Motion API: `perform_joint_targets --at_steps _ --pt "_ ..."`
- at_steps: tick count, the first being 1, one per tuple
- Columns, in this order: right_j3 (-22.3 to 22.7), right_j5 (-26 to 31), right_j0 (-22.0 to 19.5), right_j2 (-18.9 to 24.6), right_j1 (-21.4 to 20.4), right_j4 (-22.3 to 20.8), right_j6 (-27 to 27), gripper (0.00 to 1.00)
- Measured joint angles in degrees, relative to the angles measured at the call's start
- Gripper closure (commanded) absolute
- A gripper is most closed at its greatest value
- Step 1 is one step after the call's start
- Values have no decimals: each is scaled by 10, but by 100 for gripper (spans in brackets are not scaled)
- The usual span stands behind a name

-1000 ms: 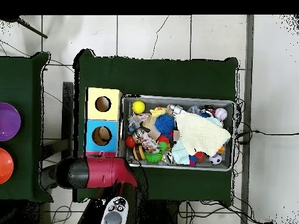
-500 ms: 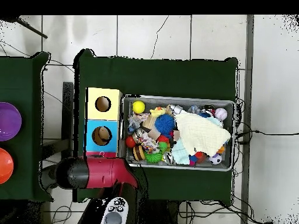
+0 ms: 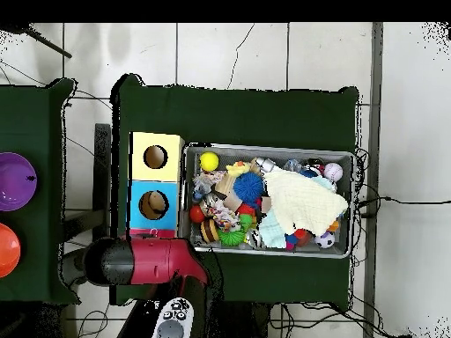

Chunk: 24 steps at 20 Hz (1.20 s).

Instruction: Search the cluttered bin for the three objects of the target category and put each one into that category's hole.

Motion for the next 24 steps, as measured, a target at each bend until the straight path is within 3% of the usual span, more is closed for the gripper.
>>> perform_joint_targets --at_steps 24 --pt "0 -20 33 -29 4 0 0 100"
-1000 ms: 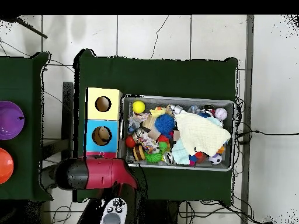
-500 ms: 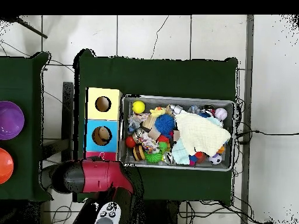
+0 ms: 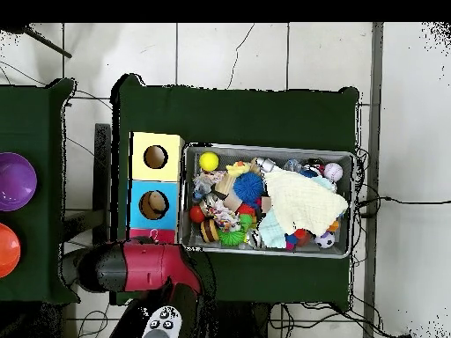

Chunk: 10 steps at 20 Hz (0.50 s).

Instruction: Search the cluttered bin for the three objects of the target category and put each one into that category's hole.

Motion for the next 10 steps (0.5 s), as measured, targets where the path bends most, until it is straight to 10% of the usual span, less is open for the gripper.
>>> perform_joint_targets --at_steps 10 --pt "-24 79 2 -30 9 -28 0 100"
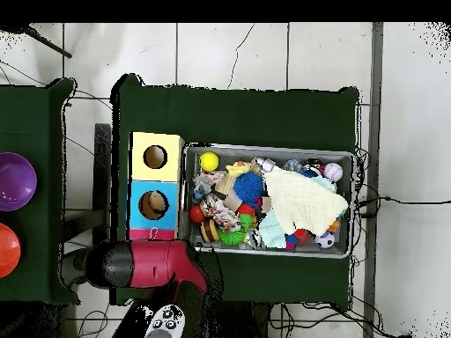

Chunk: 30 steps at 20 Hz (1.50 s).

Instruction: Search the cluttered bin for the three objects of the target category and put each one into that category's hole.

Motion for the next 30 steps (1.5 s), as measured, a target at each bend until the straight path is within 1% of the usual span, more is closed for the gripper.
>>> perform_joint_targets --at_steps 2,6,13,16,18,20,23,25,26,30 --pt "-8 33 1 -13 10 -10 0 100" --pt "-16 67 1 -25 22 -14 0 100" --pt "-22 93 1 -32 33 -14 0 100" --pt "-24 107 1 -32 31 -14 0 100" --pt "-27 127 1 -32 28 -14 0 100" --pt "-33 156 1 -32 22 -15 0 100" --pt "-41 183 0 -32 16 -15 0 100" --pt "-50 207 0 -32 9 -16 0 100" --pt "-60 228 -1 -32 3 -18 0 100" --pt "-72 245 -3 -32 -4 -21 0 100"
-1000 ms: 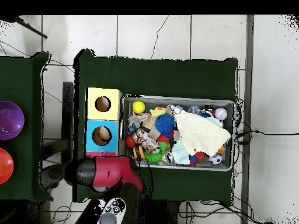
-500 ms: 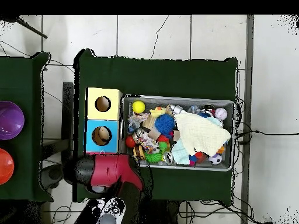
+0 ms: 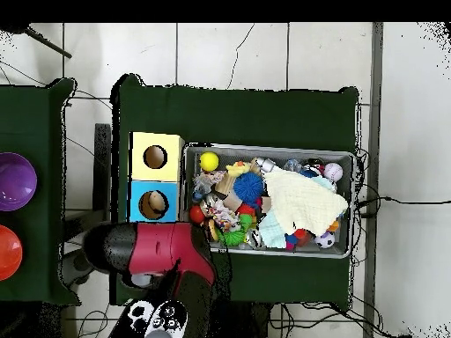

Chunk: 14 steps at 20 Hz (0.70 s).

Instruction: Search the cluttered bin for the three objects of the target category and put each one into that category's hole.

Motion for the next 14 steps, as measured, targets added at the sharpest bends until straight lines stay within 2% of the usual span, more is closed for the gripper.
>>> perform_joint_targets --at_steps 6,14 --pt "-19 3 -7 0 -12 -1 0 100" --pt "-19 3 -14 2 -17 13 0 100"
